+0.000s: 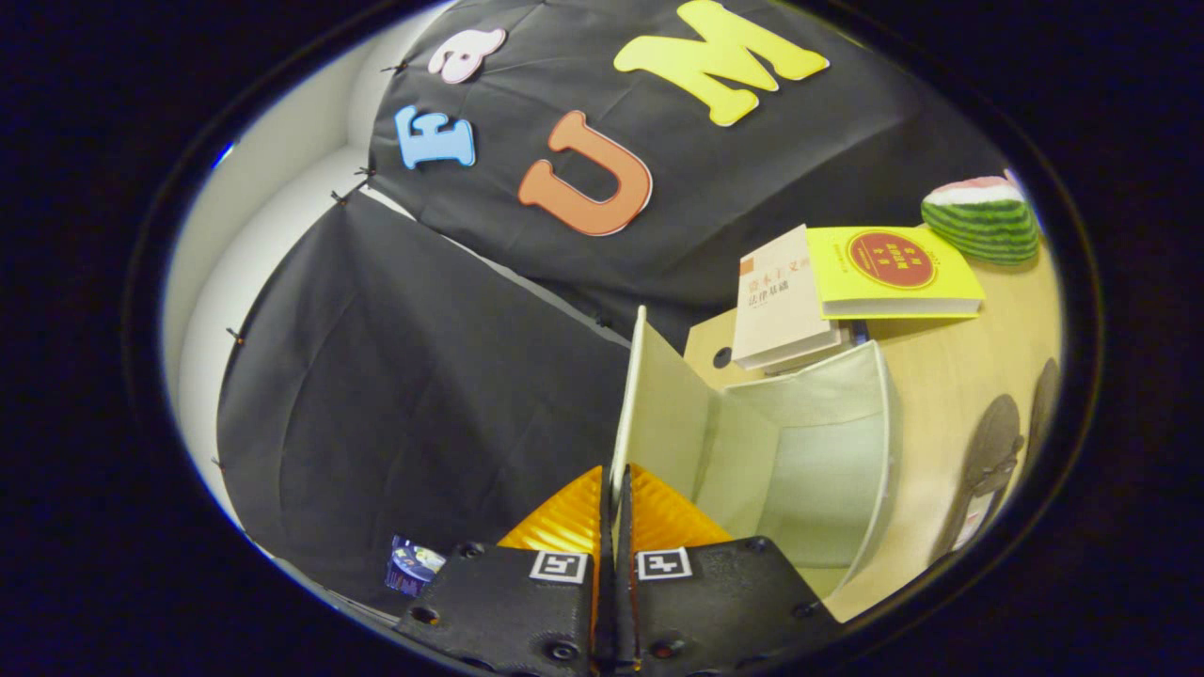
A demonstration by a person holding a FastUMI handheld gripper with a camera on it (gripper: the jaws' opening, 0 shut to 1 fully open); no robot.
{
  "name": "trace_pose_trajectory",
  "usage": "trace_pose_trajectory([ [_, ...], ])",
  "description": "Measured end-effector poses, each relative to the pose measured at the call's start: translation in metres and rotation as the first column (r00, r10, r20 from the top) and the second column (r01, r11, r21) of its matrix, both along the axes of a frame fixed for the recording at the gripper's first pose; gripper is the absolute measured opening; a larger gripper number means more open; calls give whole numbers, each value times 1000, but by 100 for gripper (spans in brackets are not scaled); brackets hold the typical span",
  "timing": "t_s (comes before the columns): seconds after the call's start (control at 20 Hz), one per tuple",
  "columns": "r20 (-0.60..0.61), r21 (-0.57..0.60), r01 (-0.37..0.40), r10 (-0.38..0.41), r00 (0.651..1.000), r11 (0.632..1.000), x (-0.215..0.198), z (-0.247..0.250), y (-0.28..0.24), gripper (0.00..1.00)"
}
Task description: Open the storage box then place both shoes into the box .Put the left shoe in first, then the right shoe, with the right side of both shoes facing outward in a uniform manner.
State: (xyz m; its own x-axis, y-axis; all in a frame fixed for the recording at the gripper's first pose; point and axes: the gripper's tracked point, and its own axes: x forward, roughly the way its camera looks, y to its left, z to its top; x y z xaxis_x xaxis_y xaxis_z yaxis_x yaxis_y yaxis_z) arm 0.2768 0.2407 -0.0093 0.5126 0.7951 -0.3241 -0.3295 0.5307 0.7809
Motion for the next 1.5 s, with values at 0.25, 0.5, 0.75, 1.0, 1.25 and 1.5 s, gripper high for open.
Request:
trace_pose_trajectory([
  [0.25, -18, 7, 18, -18, 1000, 1000, -2, 3, 52, 6],
  [0.5, 28, -149, 40, -36, 999, 988, -6, -6, 102, 9],
  [0.75, 268, -455, 122, 5, 963, 882, -11, -6, 98, 43],
  [1.0, 486, -601, 331, 3, 874, 727, 1, 19, 67, 90],
  [1.25, 486, -653, 343, 25, 874, 675, -4, 16, 56, 96],
  [1.5, 589, -695, 493, 21, 808, 523, -8, 16, -14, 99],
])
